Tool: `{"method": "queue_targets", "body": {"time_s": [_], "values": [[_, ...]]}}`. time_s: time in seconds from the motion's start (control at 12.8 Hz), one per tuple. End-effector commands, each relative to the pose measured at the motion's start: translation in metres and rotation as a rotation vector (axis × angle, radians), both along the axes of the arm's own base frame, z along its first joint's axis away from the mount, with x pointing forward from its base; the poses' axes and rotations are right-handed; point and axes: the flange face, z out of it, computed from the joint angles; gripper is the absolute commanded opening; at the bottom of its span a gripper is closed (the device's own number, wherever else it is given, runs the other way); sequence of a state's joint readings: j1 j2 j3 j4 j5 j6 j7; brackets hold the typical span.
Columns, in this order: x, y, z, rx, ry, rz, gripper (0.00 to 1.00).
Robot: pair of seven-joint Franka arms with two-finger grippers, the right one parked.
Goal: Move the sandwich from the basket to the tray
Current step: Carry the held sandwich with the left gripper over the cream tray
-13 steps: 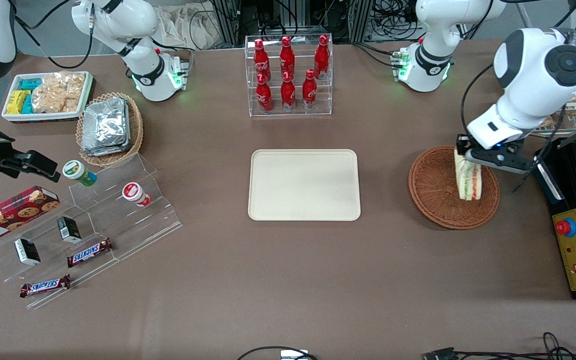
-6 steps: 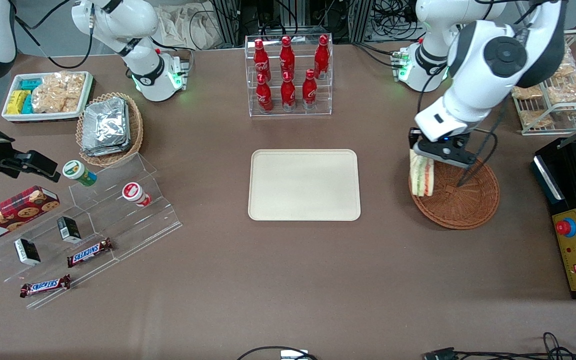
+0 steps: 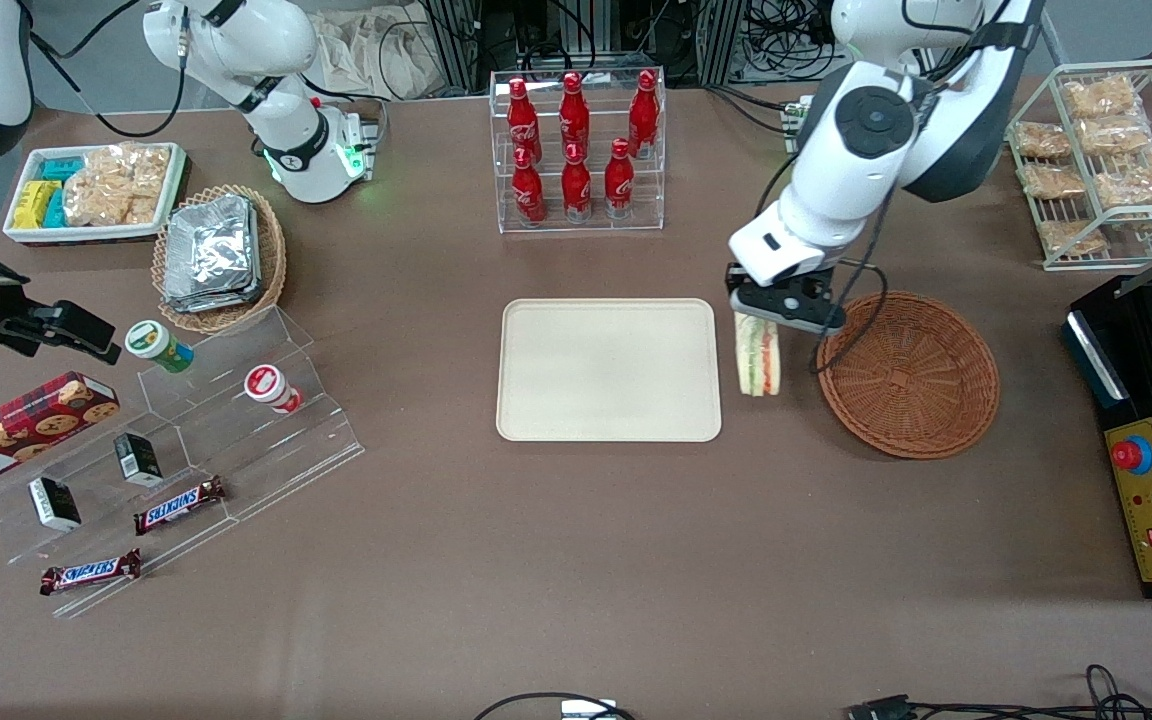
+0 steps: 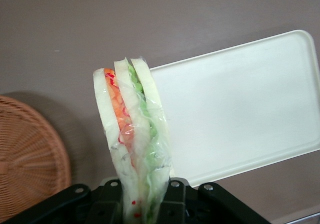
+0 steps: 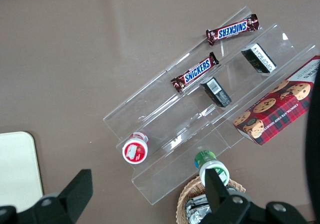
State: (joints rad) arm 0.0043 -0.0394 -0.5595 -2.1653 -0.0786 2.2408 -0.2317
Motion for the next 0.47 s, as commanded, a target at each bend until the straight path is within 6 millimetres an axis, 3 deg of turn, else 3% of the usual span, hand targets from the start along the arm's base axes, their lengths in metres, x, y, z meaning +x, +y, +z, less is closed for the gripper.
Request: {"method": "queue_targets", "body": {"time_s": [0.0, 0.39], "values": [[-0.002, -0.028, -0.020, -0.038, 0.011, 0.020, 0.21], [-0.014, -0.051, -0.072, -0.071, 0.047, -0.007, 0.21]]}}
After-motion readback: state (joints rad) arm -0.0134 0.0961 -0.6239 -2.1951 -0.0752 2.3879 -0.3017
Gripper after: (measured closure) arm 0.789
